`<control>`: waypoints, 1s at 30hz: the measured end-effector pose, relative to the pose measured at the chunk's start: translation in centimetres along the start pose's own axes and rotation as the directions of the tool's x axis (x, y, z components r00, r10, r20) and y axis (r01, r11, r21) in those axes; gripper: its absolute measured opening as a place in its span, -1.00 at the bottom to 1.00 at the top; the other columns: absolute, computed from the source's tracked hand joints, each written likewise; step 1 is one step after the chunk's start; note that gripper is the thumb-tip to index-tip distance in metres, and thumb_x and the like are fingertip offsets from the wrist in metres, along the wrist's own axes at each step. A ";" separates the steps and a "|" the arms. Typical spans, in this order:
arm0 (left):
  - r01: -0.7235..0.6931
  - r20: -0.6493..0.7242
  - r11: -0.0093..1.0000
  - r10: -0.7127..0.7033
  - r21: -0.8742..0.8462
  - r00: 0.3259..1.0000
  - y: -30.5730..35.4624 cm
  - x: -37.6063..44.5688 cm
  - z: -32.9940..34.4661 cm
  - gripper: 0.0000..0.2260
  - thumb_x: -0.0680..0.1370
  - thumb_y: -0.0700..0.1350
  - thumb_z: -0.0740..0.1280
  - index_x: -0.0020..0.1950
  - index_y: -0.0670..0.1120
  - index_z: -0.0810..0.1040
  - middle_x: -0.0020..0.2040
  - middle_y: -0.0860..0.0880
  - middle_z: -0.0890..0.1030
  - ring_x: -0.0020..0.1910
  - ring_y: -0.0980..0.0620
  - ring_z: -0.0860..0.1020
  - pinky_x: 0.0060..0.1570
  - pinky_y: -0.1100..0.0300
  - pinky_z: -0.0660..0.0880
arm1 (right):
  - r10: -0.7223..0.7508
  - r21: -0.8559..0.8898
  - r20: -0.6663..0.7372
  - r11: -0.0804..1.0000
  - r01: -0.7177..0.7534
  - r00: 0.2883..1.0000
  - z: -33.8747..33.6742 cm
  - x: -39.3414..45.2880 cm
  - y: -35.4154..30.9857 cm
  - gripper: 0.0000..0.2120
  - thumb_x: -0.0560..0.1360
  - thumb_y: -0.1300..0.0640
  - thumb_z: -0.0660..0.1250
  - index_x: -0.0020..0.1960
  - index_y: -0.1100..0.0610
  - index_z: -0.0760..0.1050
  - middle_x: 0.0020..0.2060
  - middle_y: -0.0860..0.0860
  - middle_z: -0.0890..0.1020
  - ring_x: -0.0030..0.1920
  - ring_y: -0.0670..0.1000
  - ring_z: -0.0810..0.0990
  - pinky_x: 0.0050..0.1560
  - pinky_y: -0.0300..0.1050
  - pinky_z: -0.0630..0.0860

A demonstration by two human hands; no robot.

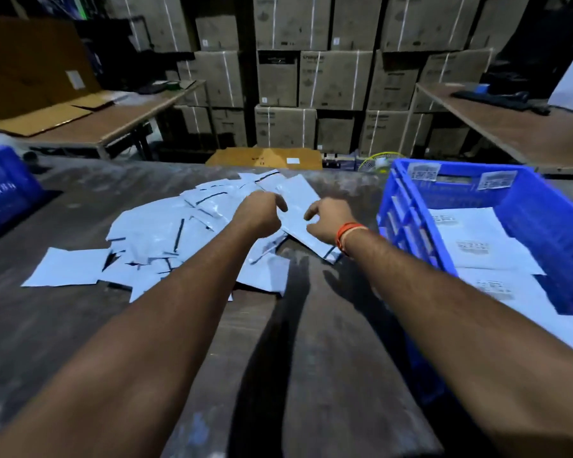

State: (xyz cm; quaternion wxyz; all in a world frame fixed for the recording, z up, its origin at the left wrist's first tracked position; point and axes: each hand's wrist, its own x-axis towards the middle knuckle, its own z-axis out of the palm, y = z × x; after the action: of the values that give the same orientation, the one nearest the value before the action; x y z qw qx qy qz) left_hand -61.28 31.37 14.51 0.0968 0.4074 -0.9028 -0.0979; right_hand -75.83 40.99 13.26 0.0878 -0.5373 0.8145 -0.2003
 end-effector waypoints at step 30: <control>0.058 0.079 0.761 -0.008 -0.646 0.997 -10.1 -7.3 4.6 -0.77 0.42 0.09 0.57 0.00 0.09 0.66 -0.22 -0.12 0.67 -0.23 -0.12 0.64 -0.22 0.00 0.58 | 0.413 0.668 -0.263 0.730 -0.144 0.872 7.2 -8.3 7.0 -0.84 0.42 0.10 0.30 -0.07 -0.07 0.60 -0.16 0.01 0.68 -0.18 -0.02 0.62 -0.07 -0.01 0.58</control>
State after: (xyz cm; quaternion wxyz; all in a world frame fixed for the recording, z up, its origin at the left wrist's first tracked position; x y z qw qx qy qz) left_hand -50.44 30.77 6.81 0.1972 0.3611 -0.8091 -0.4196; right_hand -75.74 49.27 3.24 0.1263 -0.2935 0.7726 -0.5486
